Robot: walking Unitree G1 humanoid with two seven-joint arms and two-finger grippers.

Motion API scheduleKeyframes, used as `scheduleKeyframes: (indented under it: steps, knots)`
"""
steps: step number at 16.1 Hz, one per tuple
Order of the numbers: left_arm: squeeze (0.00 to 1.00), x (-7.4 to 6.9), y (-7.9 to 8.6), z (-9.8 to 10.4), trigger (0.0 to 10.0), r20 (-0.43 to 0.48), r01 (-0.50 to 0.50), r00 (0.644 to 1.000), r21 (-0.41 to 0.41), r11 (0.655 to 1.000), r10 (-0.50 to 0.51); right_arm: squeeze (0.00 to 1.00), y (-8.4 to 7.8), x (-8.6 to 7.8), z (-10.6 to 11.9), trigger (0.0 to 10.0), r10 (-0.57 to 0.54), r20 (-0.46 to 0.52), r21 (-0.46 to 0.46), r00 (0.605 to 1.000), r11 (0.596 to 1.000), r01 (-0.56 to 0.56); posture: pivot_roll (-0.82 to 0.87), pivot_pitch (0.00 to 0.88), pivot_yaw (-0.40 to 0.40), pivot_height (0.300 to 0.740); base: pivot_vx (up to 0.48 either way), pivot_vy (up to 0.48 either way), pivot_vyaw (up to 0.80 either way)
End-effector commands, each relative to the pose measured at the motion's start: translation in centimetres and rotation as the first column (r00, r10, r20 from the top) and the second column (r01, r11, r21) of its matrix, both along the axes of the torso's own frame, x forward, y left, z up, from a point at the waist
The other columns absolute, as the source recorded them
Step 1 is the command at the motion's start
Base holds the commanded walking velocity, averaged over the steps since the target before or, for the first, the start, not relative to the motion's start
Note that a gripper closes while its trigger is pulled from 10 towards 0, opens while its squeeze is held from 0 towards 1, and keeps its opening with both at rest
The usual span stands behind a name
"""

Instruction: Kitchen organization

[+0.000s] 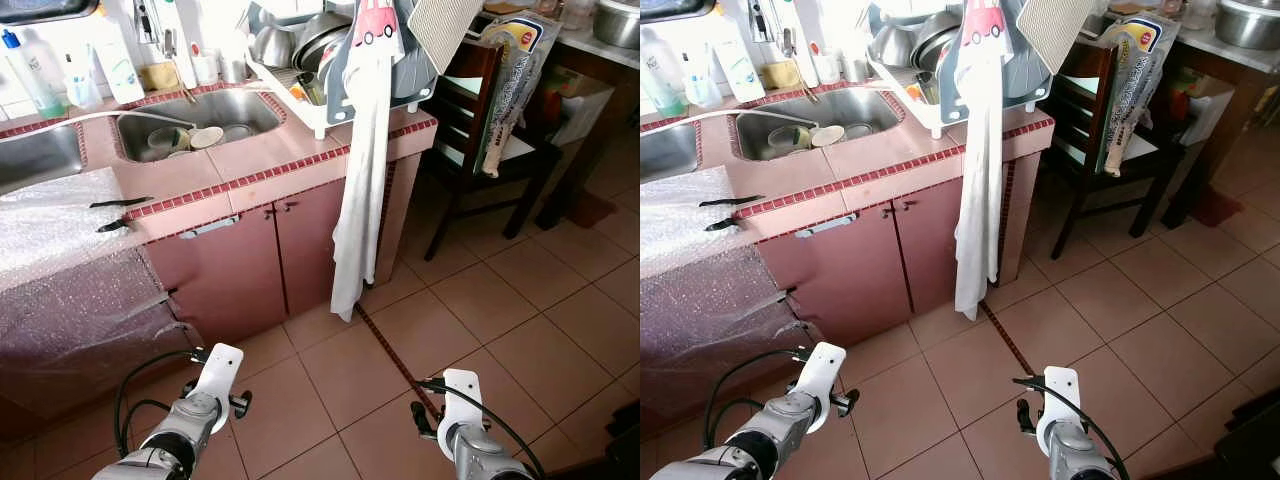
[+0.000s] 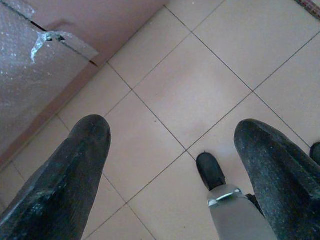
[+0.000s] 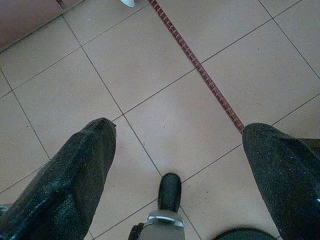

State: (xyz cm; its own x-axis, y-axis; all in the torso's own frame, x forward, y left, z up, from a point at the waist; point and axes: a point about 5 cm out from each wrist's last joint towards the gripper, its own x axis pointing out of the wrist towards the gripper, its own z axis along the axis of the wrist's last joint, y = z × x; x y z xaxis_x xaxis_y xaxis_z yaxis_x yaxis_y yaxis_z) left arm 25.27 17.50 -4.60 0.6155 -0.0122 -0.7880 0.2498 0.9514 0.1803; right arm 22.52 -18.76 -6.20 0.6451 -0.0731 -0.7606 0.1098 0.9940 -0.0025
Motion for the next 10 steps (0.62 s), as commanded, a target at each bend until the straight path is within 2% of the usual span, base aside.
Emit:
scheduleKeyframes:
  steps: [1,2,3,4,10]
  knots:
    - [0.0,5.0,-2.5,4.0,10.0,0.129,-0.13,0.979,-0.184,0.974,0.155,0.0,2.9,6.0,4.0,10.0,0.013,0.087,0.004,0.996,1.0,-0.014,-0.03,0.0,0.068,0.74,0.0,0.0,0.0]
    - [0.0,4.7,-2.6,3.8,10.0,0.124,-0.123,0.981,-0.178,0.976,0.146,0.0,2.7,5.9,4.0,10.0,0.009,0.08,-0.005,0.997,1.0,-0.008,-0.03,0.0,0.064,0.74,0.0,0.0,0.0]
    - [0.0,4.2,-3.5,3.2,10.0,0.085,-0.133,0.985,-0.203,0.97,0.153,0.0,2.1,5.4,3.5,10.0,0.019,0.04,0.029,0.999,0.999,-0.02,-0.04,0.0,0.022,0.74,0.0,0.0,0.0]
    - [0.0,4.1,-3.8,3.1,10.0,0.069,-0.141,0.985,-0.215,0.966,0.159,0.0,1.9,5.2,3.4,10.0,0.02,0.026,0.05,0.999,0.999,-0.021,-0.04,0.0,0.025,0.74,0.0,0.0,0.0]
    - [0.0,4.2,-3.9,3.2,10.0,0.059,-0.166,0.981,-0.229,0.959,0.184,0.0,1.8,5.3,3.5,10.0,-0.002,0.017,0.065,1.0,0.998,0.001,-0.05,0.0,0.028,0.74,0.0,0.0,0.0]
